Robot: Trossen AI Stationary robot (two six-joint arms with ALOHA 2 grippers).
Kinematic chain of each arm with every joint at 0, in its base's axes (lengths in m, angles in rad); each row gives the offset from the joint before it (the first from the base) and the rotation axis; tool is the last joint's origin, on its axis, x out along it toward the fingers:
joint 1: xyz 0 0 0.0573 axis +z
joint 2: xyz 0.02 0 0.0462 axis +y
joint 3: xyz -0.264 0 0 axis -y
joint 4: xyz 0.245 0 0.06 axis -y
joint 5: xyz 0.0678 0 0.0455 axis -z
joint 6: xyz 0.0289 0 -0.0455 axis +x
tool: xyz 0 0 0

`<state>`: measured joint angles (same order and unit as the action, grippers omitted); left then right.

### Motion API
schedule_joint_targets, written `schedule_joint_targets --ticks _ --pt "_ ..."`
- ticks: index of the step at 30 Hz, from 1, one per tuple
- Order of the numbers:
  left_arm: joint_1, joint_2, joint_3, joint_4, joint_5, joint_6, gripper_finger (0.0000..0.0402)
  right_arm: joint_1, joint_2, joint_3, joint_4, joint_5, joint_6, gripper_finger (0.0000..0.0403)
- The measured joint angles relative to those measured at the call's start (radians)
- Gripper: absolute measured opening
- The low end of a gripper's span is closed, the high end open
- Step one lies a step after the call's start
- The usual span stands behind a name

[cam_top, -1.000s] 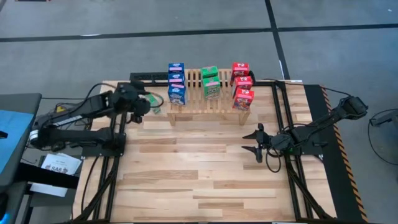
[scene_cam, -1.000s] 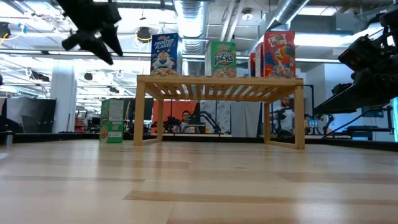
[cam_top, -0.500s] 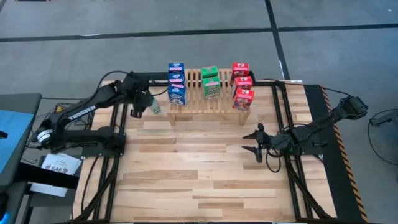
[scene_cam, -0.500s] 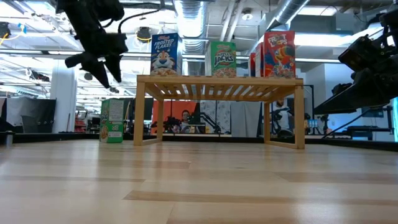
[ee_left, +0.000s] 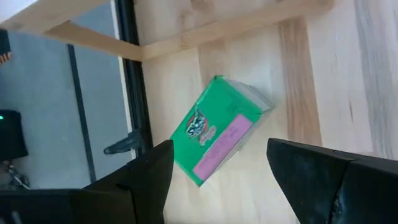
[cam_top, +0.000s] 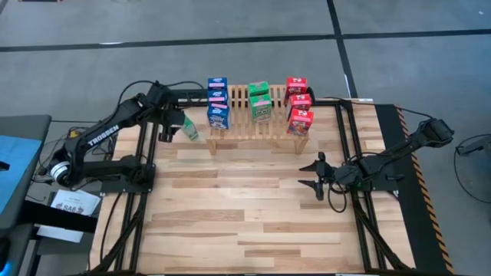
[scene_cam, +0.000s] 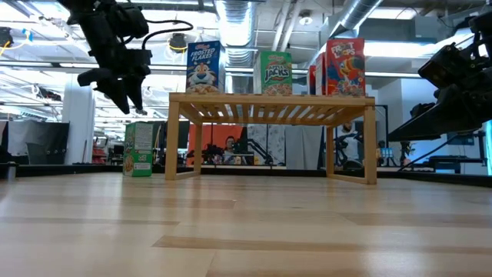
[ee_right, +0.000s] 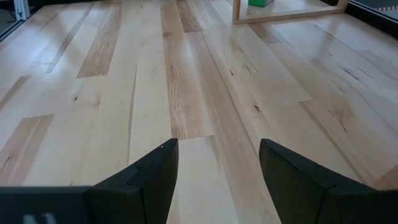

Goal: Stack cereal on shelf
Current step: Put the green cereal box on the shelf aligned with the other green cereal box

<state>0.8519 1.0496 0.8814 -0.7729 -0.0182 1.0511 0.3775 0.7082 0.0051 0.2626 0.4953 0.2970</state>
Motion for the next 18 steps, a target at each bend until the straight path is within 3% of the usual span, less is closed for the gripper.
schedule_joint_targets --ticks 6,18 --pt "0.049 0.000 0.000 0.021 0.082 0.055 0.0250 0.000 0.000 0.000 0.000 0.000 0.000 0.0250" --pt "0.119 0.000 0.000 0.024 0.152 0.071 0.0256 0.000 0.000 0.000 0.000 0.000 0.000 0.0250"
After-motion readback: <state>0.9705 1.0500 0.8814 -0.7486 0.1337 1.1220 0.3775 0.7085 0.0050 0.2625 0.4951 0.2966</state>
